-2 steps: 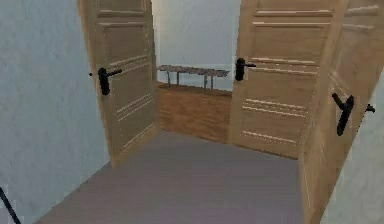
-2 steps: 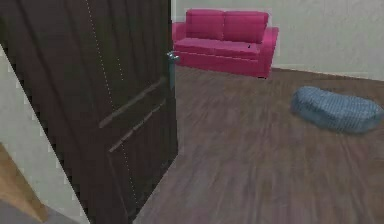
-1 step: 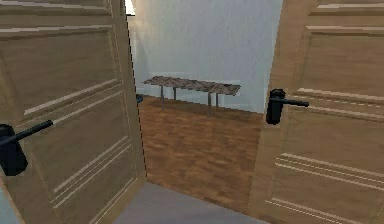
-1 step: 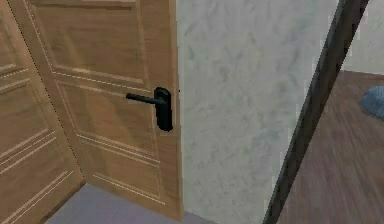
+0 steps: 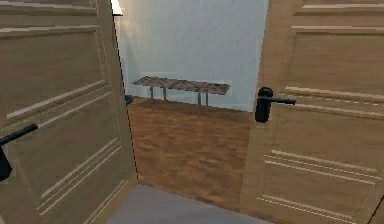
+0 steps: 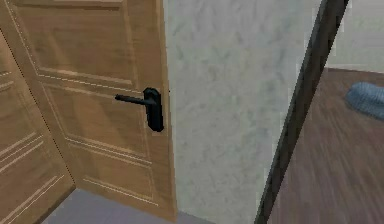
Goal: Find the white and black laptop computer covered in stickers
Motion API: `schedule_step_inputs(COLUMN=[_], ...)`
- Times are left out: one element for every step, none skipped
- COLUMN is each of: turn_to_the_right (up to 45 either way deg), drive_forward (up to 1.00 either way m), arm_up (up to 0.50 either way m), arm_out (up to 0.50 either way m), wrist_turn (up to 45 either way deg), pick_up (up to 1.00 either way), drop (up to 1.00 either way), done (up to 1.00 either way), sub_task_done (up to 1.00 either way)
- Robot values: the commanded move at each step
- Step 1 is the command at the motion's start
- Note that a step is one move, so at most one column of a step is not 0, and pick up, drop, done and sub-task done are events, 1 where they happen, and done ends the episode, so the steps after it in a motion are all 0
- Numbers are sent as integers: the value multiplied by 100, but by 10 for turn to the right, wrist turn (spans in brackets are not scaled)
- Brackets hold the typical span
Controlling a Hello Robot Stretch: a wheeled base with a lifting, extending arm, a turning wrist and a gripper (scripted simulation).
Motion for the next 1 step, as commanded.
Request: schedule_step_inputs(turn_to_the_right=[-60], drive_forward=[0], arm_up=[0], arm_out=[0], wrist_turn=[0], pick_up=[0], drop=[0], done=[0], sub_task_done=[0])
